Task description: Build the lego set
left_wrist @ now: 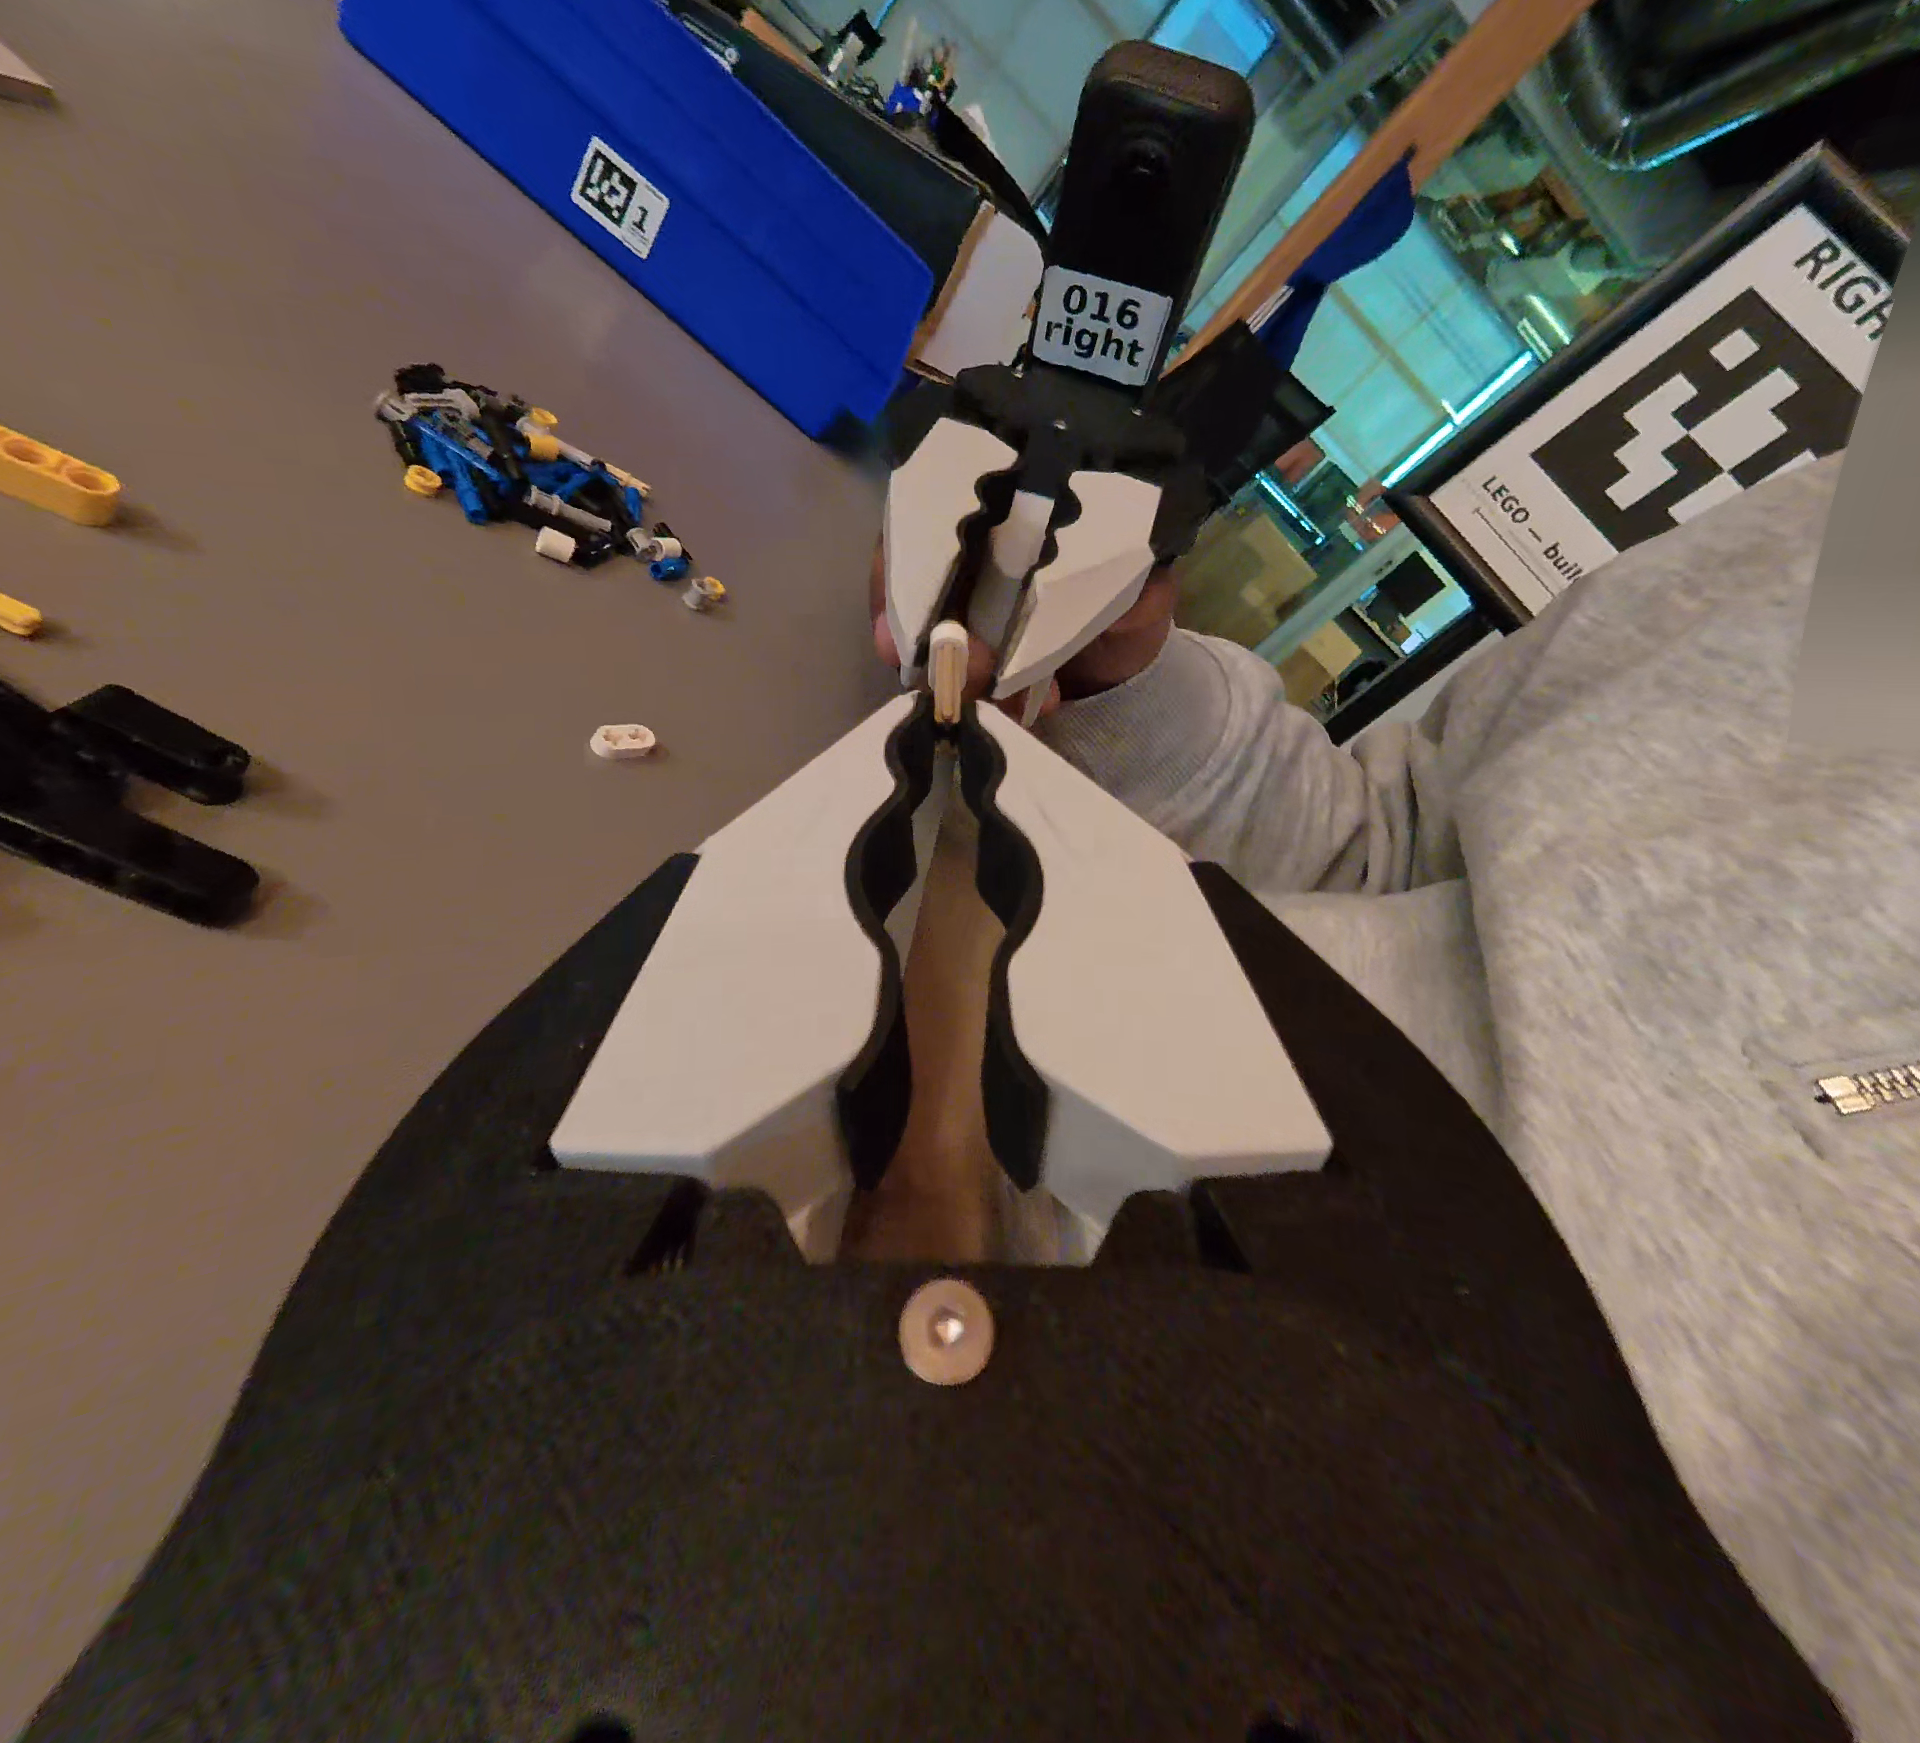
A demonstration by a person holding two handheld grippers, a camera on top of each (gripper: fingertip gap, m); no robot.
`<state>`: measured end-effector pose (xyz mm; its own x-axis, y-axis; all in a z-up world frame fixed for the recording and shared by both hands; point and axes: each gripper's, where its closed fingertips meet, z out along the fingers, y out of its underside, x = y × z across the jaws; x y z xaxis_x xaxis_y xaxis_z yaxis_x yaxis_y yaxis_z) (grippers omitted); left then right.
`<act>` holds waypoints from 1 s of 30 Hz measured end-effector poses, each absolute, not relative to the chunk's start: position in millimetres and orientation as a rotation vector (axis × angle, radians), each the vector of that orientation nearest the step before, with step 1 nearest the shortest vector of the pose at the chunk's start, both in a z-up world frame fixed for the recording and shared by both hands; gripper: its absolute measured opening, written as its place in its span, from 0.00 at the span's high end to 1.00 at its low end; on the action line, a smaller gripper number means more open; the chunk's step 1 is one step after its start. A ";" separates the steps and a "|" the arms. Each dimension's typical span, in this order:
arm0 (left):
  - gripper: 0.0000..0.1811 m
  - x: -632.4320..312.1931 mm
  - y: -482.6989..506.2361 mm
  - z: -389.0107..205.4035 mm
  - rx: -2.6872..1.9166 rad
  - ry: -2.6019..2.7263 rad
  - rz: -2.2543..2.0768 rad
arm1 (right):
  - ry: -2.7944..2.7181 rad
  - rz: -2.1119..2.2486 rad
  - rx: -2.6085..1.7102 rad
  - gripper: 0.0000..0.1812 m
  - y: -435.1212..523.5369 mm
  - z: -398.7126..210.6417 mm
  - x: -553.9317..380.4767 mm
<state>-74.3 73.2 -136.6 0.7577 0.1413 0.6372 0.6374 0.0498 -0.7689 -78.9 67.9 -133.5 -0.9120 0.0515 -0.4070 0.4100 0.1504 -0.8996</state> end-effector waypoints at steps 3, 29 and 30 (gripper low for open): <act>0.99 -72.3 74.1 -136.7 -1.504 -0.655 -0.435 | 2.135 -1.846 0.455 0.97 68.8 -131.3 -80.3; 0.95 -133.1 4.0 -124.4 -1.279 -0.915 -0.104 | 3.081 -0.486 0.929 0.97 99.9 -188.3 -134.6; 0.95 -135.1 0.7 -125.0 -1.266 -0.927 -0.116 | 3.083 -0.439 0.933 0.97 98.8 -190.8 -132.8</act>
<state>-135.1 0.7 -125.0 0.6464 0.4018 0.6487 0.5490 0.3454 -0.7611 -132.8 98.8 -190.8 -0.8298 0.5575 0.0258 0.5282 0.7993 -0.2865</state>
